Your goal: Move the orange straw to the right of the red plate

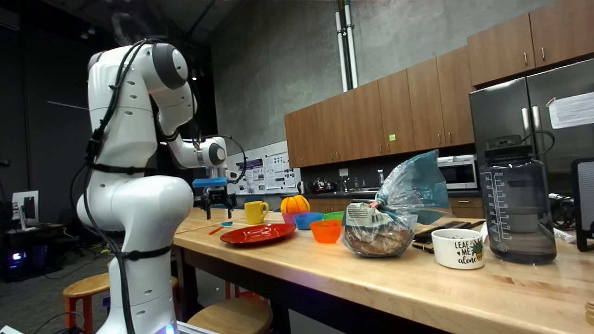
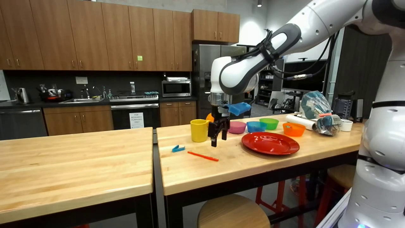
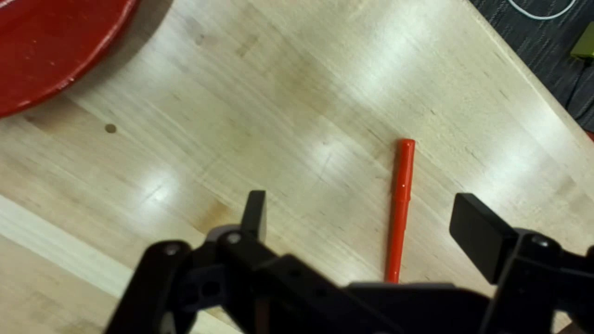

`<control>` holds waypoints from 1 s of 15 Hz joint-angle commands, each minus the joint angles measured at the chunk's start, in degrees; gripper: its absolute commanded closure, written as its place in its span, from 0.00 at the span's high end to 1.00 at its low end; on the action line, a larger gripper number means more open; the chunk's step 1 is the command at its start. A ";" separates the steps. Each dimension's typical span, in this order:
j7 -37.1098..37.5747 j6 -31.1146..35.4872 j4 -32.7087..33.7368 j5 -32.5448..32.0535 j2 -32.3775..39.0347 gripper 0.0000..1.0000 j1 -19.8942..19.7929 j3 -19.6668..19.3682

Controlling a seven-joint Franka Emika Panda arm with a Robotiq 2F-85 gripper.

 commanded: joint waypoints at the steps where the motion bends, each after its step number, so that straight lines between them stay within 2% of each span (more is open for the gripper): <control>1: -1.10 0.99 2.69 -0.76 4.17 1.00 0.77 0.30; 10: -1.58 0.66 5.46 -1.18 9.26 1.00 2.07 1.35; 13: -1.23 0.59 5.82 -1.86 10.18 0.92 2.58 1.68; 15: -1.03 0.51 6.10 -2.09 10.74 0.67 2.91 1.85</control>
